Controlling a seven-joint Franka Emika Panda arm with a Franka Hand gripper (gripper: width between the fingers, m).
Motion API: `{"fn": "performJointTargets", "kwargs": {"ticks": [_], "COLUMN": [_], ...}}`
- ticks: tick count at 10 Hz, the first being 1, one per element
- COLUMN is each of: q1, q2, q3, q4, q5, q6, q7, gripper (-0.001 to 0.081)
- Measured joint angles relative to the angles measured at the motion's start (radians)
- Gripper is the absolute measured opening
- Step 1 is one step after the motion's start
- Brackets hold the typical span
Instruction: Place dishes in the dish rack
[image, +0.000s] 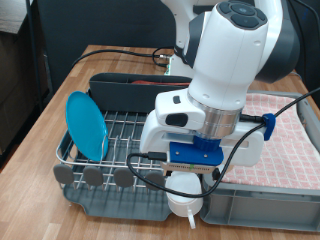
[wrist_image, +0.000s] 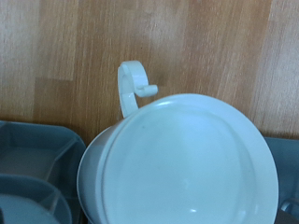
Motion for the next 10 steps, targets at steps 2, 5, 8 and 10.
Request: {"fn": "performJointTargets", "kwargs": {"ticks": [2, 5, 8, 10], "q1": [0.009, 0.038, 0.075, 0.1], "q2": [-0.011, -0.064, -0.128, -0.163], "q3": [0.0, -0.012, -0.021, -0.024], "q4": [0.03, 0.043, 0.051, 0.069], "q5": [-0.013, -0.077, -0.148, -0.181], "q6": [-0.057, -0.092, -0.121, -0.161], "q7": [-0.002, 0.003, 0.02, 0.029], "gripper": [0.08, 0.0803, 0.0803, 0.0803]}}
